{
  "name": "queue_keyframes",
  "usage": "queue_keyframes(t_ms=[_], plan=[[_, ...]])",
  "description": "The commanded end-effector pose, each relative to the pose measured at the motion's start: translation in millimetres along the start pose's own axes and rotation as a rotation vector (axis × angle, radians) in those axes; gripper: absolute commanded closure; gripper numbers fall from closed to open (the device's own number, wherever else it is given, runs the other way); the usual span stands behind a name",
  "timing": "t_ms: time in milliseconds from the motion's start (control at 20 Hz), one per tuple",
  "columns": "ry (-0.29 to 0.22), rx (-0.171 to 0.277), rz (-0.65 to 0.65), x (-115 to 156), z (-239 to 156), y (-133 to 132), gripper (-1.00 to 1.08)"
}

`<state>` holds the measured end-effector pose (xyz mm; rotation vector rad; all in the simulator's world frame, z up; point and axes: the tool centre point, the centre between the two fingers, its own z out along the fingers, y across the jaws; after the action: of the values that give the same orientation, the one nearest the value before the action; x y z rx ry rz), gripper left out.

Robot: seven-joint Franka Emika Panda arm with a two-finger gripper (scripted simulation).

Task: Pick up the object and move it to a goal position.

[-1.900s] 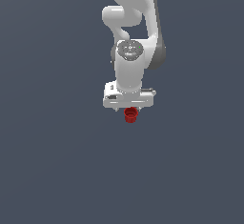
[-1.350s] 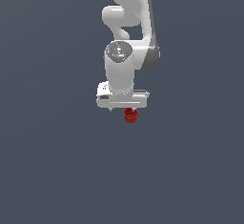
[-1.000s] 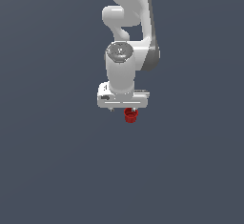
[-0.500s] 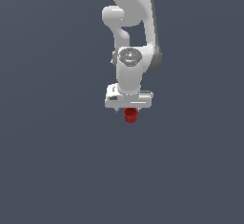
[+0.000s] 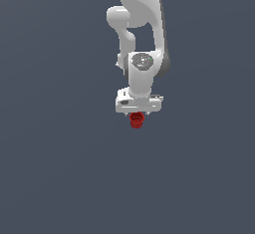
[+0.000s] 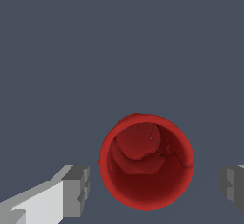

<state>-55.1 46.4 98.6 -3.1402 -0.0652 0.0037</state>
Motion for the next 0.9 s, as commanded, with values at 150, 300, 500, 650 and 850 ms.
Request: queue_keyframes(t_ms=[150, 300, 500, 650, 850], plan=[[0.001, 0.0, -0.001, -1, 2, -1, -0.92], [0.001, 0.0, -0.001, -1, 9, -1, -0.92], [0.001, 0.0, -0.001, -2, 28, -1, -0.92], [0.002, 0.0, -0.002, -2, 41, -1, -0.92], [0.002, -0.001, -0.002, -2, 50, -1, -0.92]])
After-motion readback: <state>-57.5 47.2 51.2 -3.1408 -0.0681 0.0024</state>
